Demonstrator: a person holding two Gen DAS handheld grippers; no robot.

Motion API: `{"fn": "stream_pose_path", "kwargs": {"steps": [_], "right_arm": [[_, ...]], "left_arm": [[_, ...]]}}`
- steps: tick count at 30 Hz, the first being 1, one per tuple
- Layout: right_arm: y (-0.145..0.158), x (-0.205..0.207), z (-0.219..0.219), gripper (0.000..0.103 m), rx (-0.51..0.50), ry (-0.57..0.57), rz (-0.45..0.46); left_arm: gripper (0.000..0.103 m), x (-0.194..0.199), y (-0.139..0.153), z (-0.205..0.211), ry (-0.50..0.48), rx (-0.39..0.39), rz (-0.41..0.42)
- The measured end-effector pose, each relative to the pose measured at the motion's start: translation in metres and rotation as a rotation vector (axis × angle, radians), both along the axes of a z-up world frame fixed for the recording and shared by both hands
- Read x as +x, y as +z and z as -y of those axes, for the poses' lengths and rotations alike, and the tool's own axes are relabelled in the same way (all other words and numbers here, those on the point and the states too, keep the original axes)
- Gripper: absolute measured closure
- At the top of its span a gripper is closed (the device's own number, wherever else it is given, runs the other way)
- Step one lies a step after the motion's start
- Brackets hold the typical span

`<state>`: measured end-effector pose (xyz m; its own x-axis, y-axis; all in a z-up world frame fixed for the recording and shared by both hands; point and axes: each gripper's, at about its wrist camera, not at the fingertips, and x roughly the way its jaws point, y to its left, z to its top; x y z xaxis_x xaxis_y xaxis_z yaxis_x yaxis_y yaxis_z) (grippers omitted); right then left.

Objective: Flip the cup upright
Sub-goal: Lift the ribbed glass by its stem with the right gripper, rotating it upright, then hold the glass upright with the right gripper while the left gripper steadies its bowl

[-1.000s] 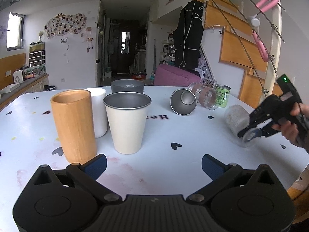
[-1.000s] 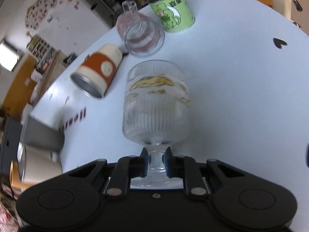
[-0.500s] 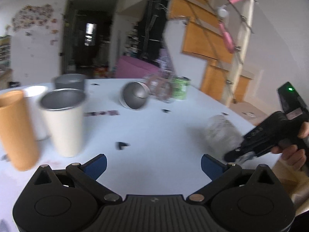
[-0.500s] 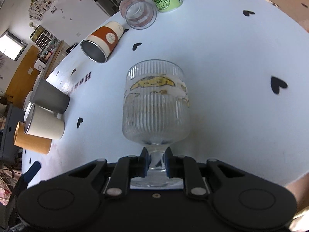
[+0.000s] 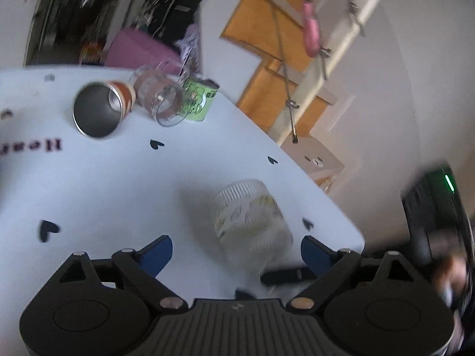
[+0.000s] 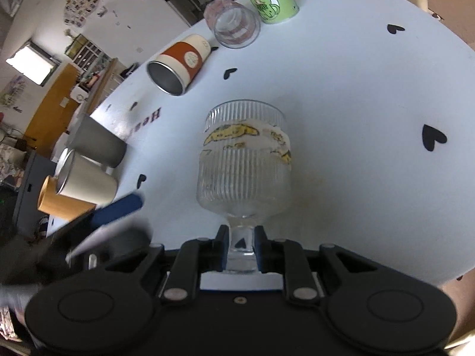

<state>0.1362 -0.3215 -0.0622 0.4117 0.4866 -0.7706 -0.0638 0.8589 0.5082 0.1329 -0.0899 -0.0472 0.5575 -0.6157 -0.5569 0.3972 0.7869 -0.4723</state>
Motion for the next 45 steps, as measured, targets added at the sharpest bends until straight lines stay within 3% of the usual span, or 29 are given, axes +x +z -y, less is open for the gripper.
{"fn": "stream_pose_path", "kwargs": {"steps": [11, 18, 22, 25, 27, 30, 35, 40, 45], "right_arm": [[0.003, -0.009, -0.004, 0.085, -0.045, 0.071, 0.071], [0.003, -0.013, -0.005, 0.085, -0.056, 0.082, 0.103], [0.005, -0.016, -0.008, 0.085, -0.086, 0.1, 0.13], [0.008, -0.023, -0.012, 0.085, -0.124, 0.138, 0.177], [0.01, -0.029, -0.016, 0.085, -0.174, 0.162, 0.247], [0.012, -0.04, -0.025, 0.087, -0.296, 0.176, 0.381], [-0.007, -0.053, -0.032, 0.087, -0.476, 0.155, 0.59], [-0.028, -0.066, -0.034, 0.087, -0.541, 0.117, 0.728], [-0.036, -0.06, -0.024, 0.087, -0.559, 0.071, 0.766]], "left_arm": [[0.01, 0.049, -0.021, 0.035, -0.013, -0.034, -0.176], [0.026, 0.067, -0.027, 0.045, 0.015, -0.042, -0.257], [0.028, 0.069, -0.026, 0.048, 0.012, -0.048, -0.26], [0.028, 0.063, -0.019, 0.05, 0.003, -0.027, -0.202], [0.028, 0.054, -0.006, 0.052, -0.009, -0.005, -0.11], [0.029, 0.036, 0.015, 0.059, -0.037, 0.044, 0.046], [0.03, 0.012, 0.031, 0.079, -0.084, 0.164, 0.217], [0.03, 0.007, 0.032, 0.095, -0.117, 0.242, 0.276], [0.031, 0.013, 0.033, 0.119, -0.164, 0.293, 0.304]]}}
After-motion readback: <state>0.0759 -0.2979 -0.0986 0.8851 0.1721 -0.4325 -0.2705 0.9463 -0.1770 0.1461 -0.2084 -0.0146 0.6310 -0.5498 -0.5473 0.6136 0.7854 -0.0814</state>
